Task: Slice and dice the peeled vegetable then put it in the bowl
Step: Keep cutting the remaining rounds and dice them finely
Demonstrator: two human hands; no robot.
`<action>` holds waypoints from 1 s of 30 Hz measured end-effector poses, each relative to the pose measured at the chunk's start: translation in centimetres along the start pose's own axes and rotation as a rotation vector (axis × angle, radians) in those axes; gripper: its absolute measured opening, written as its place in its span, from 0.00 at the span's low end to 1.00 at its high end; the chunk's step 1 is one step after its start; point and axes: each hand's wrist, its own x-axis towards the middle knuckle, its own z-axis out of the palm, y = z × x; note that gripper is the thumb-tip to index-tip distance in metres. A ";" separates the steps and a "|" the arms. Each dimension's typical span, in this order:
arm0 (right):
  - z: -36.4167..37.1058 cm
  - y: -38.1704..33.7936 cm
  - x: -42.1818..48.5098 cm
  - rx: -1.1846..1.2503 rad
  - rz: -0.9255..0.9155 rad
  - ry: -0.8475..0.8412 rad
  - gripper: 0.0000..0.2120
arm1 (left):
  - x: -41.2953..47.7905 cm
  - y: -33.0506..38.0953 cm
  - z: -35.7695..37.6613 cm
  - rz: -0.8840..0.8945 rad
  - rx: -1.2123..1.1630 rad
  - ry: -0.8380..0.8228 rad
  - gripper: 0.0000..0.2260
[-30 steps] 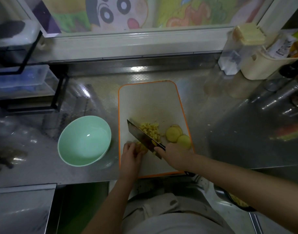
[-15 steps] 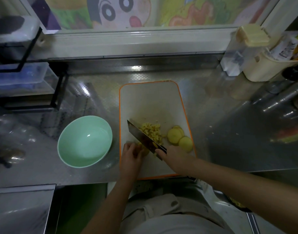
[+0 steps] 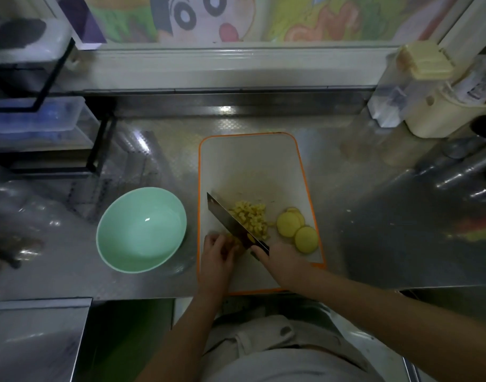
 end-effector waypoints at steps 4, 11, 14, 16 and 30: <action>0.8 -0.5 0.5 0.037 0.035 0.019 0.29 | -0.1 0.1 -0.1 0.006 0.014 -0.005 0.02; 1.9 0.0 0.9 0.197 0.046 0.058 0.22 | -0.1 0.4 0.0 -0.011 0.017 -0.001 0.07; 1.7 0.2 0.7 -0.083 -0.021 0.026 0.29 | -0.1 0.5 0.1 0.000 0.017 0.010 0.08; 1.5 0.2 0.8 -0.150 -0.042 -0.022 0.29 | -0.1 0.6 0.1 0.002 0.006 0.015 0.10; 0.8 0.3 2.7 0.080 -0.128 0.070 0.19 | -0.5 1.1 -0.3 -0.009 0.029 -0.015 0.05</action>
